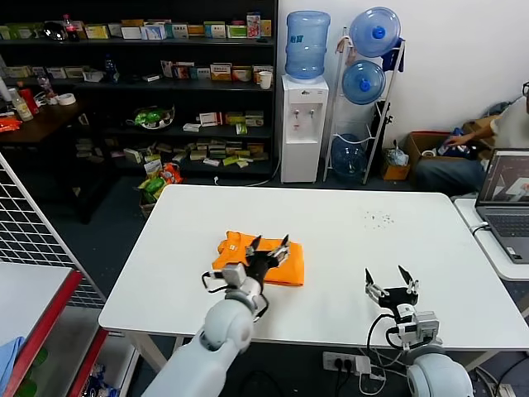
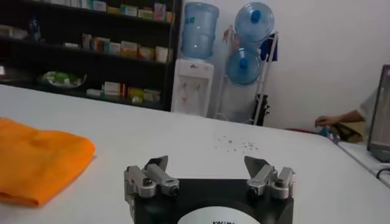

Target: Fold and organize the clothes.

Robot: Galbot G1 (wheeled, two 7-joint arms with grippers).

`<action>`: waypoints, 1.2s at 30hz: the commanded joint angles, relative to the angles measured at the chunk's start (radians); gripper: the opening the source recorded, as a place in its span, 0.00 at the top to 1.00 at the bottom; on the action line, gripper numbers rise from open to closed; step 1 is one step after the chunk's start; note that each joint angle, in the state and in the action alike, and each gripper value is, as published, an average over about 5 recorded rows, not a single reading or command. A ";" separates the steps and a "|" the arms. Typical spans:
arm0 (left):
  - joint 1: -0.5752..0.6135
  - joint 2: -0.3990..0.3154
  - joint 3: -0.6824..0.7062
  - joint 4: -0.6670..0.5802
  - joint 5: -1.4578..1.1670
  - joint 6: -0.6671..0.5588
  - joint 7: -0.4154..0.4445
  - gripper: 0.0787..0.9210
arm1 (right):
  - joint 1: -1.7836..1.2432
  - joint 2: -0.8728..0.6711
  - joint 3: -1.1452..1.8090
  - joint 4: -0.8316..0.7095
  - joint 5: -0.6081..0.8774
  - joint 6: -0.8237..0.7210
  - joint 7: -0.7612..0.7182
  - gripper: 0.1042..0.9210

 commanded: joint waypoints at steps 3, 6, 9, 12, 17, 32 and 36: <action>0.307 0.175 -0.316 -0.046 0.468 -0.267 0.172 0.12 | 0.061 0.143 0.154 -0.026 -0.019 0.052 -0.210 0.12; 0.326 0.135 -0.381 -0.015 0.560 -0.323 0.184 0.12 | 0.063 0.154 0.168 -0.025 -0.034 0.048 -0.231 0.12; 0.339 0.098 -0.424 0.006 0.627 -0.368 0.192 0.12 | 0.054 0.155 0.170 -0.022 -0.057 0.044 -0.243 0.12; 0.356 0.066 -0.451 0.002 0.631 -0.372 0.204 0.12 | 0.041 0.159 0.174 -0.023 -0.082 0.046 -0.249 0.12; 0.386 0.018 -0.492 -0.033 0.649 -0.351 0.253 0.12 | 0.029 0.174 0.179 -0.029 -0.105 0.060 -0.251 0.12; 0.396 0.009 -0.523 -0.066 0.651 -0.350 0.282 0.12 | 0.017 0.187 0.191 -0.025 -0.115 0.076 -0.242 0.12; 0.397 0.011 -0.524 -0.069 0.648 -0.350 0.283 0.12 | 0.013 0.189 0.190 -0.025 -0.112 0.088 -0.236 0.12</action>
